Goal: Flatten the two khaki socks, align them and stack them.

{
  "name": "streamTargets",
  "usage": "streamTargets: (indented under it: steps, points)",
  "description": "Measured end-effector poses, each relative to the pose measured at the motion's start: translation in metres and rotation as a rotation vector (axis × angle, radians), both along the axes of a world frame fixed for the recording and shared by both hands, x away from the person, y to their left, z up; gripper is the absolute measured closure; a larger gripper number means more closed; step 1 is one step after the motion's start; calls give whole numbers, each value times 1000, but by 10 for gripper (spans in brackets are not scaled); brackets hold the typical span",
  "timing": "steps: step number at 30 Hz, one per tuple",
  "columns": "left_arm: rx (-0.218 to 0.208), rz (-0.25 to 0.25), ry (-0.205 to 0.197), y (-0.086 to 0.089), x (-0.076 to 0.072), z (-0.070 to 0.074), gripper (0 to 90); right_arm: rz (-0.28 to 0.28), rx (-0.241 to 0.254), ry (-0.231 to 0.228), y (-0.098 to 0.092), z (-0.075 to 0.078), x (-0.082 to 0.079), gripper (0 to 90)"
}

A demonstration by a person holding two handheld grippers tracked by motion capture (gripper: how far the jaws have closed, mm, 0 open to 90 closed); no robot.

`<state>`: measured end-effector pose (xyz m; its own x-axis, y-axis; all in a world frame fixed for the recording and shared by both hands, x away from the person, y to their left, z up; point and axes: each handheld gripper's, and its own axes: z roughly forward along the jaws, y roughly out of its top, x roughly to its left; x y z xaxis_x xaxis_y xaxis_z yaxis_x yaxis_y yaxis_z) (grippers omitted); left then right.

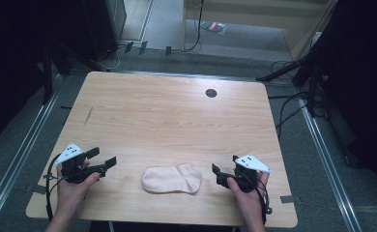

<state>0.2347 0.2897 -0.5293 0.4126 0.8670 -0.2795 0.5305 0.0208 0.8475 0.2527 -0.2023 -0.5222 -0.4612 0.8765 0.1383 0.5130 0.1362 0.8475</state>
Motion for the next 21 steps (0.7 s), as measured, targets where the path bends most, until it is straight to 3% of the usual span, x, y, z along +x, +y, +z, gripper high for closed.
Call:
streamTargets:
  steps: [12, 18, 21]
  points:
    - [-12, 64, 41, 33, 1, -7, 138, -91, 2, -7, -37, 2, 6, 140]
    - [58, 79, 49, 43, -2, -11, 138, -134, 3, -1, -59, 0, 5, 139]
    - [49, 94, 47, 54, -6, -13, 138, -155, 0, 8, -71, -1, 5, 140]
